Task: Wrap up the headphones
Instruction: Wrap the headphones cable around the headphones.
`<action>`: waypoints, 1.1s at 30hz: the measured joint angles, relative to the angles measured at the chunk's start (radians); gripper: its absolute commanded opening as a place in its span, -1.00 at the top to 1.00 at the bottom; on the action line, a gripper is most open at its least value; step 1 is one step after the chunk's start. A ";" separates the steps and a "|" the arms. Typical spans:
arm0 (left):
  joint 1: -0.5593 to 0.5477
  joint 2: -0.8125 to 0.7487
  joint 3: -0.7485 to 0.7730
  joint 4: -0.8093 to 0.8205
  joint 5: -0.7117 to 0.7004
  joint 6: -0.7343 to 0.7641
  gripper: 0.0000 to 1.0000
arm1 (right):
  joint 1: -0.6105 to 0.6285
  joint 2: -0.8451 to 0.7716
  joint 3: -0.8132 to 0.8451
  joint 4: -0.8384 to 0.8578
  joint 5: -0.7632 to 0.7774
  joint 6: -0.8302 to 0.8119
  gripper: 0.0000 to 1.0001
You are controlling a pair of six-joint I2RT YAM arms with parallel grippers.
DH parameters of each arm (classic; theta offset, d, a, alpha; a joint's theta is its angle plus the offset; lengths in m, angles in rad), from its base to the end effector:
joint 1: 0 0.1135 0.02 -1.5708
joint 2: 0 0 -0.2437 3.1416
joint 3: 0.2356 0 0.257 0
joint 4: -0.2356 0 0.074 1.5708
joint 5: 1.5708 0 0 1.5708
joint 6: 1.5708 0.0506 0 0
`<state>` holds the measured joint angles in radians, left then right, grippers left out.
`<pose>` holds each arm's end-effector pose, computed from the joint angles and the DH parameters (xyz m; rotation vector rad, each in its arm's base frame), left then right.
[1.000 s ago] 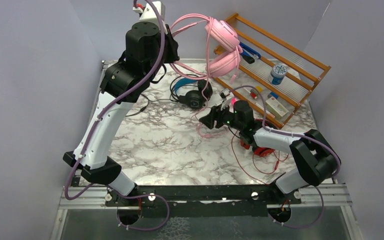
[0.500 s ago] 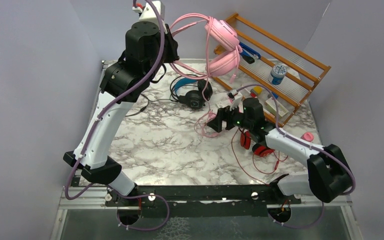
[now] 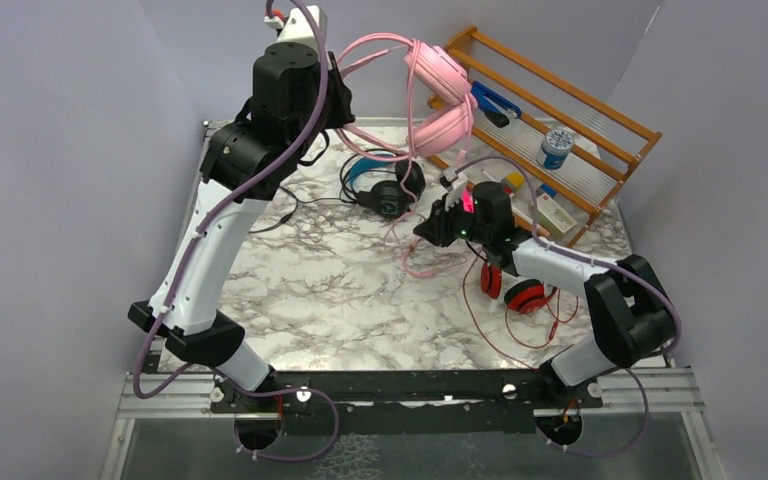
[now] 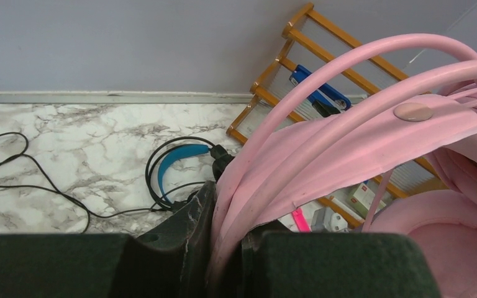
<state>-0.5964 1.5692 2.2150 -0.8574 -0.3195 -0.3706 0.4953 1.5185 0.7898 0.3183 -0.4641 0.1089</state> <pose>0.2591 -0.1567 0.5299 -0.0296 1.7900 -0.4136 0.2910 0.1829 0.1876 -0.6916 1.9134 0.8457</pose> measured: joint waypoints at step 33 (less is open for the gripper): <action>0.307 0.012 0.148 0.342 -0.142 0.000 1.00 | -0.230 -0.211 -0.235 -0.170 0.174 0.314 -0.44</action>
<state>-0.2893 1.5814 2.3631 -0.5156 -0.4618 -0.3706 0.2649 1.3075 0.5549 0.1482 -0.2897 0.4232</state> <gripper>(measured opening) 0.169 0.636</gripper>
